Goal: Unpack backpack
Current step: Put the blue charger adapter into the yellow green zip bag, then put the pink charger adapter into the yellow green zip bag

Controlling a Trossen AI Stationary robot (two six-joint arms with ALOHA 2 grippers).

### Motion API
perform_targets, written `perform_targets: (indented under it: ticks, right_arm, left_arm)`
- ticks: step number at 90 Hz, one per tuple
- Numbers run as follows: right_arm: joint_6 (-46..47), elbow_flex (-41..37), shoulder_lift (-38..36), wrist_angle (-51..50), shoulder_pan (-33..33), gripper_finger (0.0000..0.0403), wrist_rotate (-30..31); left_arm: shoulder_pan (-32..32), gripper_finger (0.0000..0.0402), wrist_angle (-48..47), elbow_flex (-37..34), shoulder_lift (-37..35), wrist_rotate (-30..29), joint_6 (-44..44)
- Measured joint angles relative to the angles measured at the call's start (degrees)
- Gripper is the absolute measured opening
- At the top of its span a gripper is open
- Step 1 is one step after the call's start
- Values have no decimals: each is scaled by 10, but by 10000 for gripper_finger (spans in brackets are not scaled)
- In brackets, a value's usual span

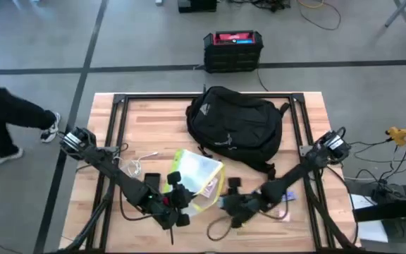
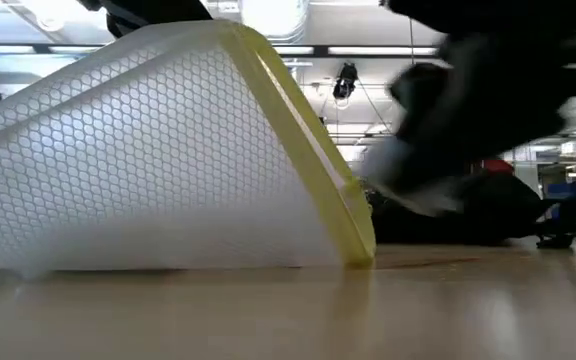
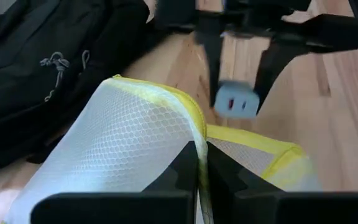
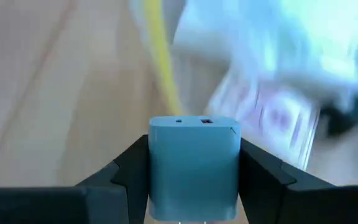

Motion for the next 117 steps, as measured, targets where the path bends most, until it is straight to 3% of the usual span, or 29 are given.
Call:
perform_targets:
  ticks: [12, 29, 50, 56, 62, 83, 97, 117]
  right_arm:
    - [-93, 0, 19, 100, -53, 166, -3]
    - [-152, 1, 42, 213, -103, 171, -39]
    - [-106, 17, 44, 185, -119, 363, -54]
    - [-105, 17, 41, 184, -115, 387, -54]
    - [-105, 17, 33, 170, -105, 384, -54]
    - [-70, 18, -37, -29, -29, 352, -54]
    - [60, 18, -100, -241, 32, 353, -68]
    - [292, 15, -151, -504, 136, 354, -163]
  left_arm:
    - [0, 0, 0, 0, 0, 9, 3]
    - [1, 0, 0, 0, 0, 9, 6]
    - [2, 0, 1, 0, 0, 9, 3]
    - [2, 0, 1, 0, 0, 9, 1]
    - [2, 0, 1, 0, 0, 9, 1]
    - [2, 0, 2, -1, 0, 9, -4]
    - [2, 0, 2, -1, 0, 9, -4]
    - [2, 0, 9, -1, 0, 9, -6]
